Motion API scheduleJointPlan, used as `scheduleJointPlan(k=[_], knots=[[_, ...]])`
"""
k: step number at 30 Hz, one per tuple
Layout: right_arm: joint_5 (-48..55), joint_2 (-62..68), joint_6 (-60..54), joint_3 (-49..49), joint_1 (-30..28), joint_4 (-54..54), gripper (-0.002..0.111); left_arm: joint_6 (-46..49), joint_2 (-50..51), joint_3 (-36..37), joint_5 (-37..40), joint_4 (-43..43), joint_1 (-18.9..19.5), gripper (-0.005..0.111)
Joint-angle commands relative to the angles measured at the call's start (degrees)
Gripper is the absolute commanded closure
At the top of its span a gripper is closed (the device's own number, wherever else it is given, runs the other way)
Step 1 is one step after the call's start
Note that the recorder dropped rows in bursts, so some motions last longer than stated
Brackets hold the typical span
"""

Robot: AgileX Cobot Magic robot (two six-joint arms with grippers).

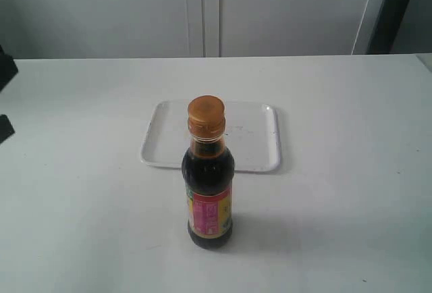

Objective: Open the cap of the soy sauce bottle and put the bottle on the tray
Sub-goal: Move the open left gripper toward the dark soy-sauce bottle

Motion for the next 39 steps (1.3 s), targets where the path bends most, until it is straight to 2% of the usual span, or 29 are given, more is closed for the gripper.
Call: scheduleJointPlan(k=[1, 8, 9, 11, 13, 17, 18, 20, 23, 25, 27, 33, 39], knots=[[-0.2, -0.4, 0.1, 0.3, 0.1, -0.1, 0.108, 3.3, 5.0, -0.9, -3.4, 1.3, -5.4, 0.107], [-0.2, -0.4, 0.1, 0.3, 0.1, -0.1, 0.108, 2.8, 12.5, -3.7, -4.2, 4.6, -13.8, 0.107], [-0.2, -0.4, 0.1, 0.3, 0.1, -0.1, 0.108, 2.7, 13.5, -3.8, -5.2, 4.9, -14.7, 0.105], [-0.2, -0.4, 0.1, 0.3, 0.1, -0.1, 0.108, 2.7, 15.0, -4.1, -6.8, 6.5, -15.6, 0.094], [-0.2, -0.4, 0.1, 0.3, 0.1, -0.1, 0.108, 2.9, 16.2, -4.1, -9.0, 8.5, -15.7, 0.072], [-0.2, -0.4, 0.1, 0.3, 0.1, -0.1, 0.108, -2.0, 17.2, -4.1, -10.0, 10.4, -15.7, 0.013], [-0.2, -0.4, 0.1, 0.3, 0.1, -0.1, 0.108, -2.5, 17.3, -4.1, -9.8, 11.6, -15.7, 0.001], [-0.2, -0.4, 0.1, 0.3, 0.1, -0.1, 0.108, -3.5, 17.4, -4.1, -10.7, 13.9, -15.7, 0.002], [-0.2, -0.4, 0.1, 0.3, 0.1, -0.1, 0.108, -2.9, 18.4, -4.1, -18.1, 16.8, -16.0, 0.002], [-0.2, -0.4, 0.1, 0.3, 0.1, -0.1, 0.108, -2.4, 19.2, -4.1, -18.1, 16.8, -16.8, 0.002], [-0.2, -0.4, 0.1, 0.3, 0.1, -0.1, 0.108, -1.0, 20.0, -4.1, -18.1, 16.4, -18.5, 0.002], [-0.2, -0.4, 0.1, 0.3, 0.1, -0.1, 0.108, 9.0, 23.8, -4.1, -18.1, 12.5, -26.5, 0.002], [-0.2, -0.4, 0.1, 0.3, 0.1, -0.1, 0.108, 16.5, 27.9, -4.1, -18.1, 3.2, -31.8, 0.002]])
